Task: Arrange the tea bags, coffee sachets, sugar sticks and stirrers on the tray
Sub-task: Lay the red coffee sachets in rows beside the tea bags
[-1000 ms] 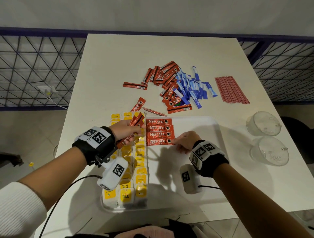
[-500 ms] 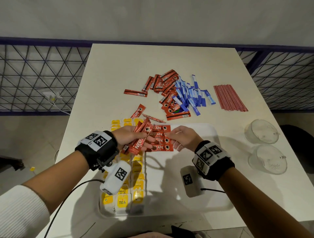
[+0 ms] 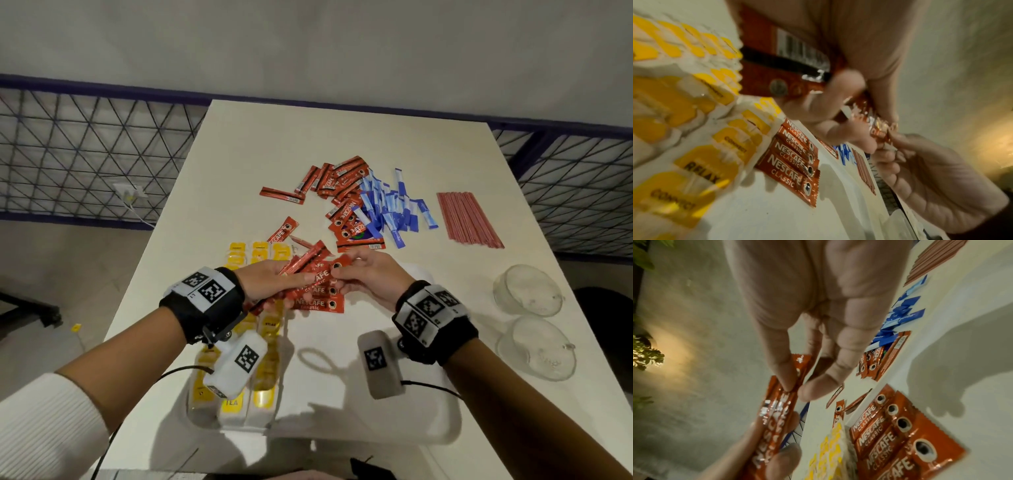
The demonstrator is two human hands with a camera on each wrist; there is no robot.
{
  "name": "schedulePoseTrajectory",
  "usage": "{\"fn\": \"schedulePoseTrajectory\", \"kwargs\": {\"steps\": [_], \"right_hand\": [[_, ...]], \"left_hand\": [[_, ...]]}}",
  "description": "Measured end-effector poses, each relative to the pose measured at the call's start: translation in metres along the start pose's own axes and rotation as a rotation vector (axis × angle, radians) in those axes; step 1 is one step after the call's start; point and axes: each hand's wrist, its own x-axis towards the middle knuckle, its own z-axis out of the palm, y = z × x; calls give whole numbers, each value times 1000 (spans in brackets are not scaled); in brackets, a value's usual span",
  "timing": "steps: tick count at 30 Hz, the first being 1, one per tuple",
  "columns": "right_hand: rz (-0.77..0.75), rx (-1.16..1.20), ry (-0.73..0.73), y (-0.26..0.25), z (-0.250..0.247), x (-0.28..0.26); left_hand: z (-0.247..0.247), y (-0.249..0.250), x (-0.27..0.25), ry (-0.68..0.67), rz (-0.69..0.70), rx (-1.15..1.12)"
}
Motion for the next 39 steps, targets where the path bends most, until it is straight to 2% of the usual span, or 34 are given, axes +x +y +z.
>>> {"fn": "schedulePoseTrajectory", "kwargs": {"steps": [3, 10, 14, 19, 24, 34, 39], "right_hand": [[13, 28, -19, 1, -8, -3], [37, -97, -55, 12, -16, -2], [56, -180, -78, 24, -21, -5], [105, -65, -59, 41, -25, -10], [189, -12, -1, 61, -31, -15], [328, -168, 137, 74, -12, -11], [293, -338, 197, 75, -4, 3]], "left_hand": [[5, -1, -5, 9, -15, 17], [9, -21, -5, 259, -5, -7], [21, -35, -10, 289, -48, 14], [26, -44, -13, 355, -62, 70], [12, -57, -12, 493, -27, -17], [-7, -55, -13, 414, -23, -43], [-12, -55, -16, 365, -36, -39]]}}
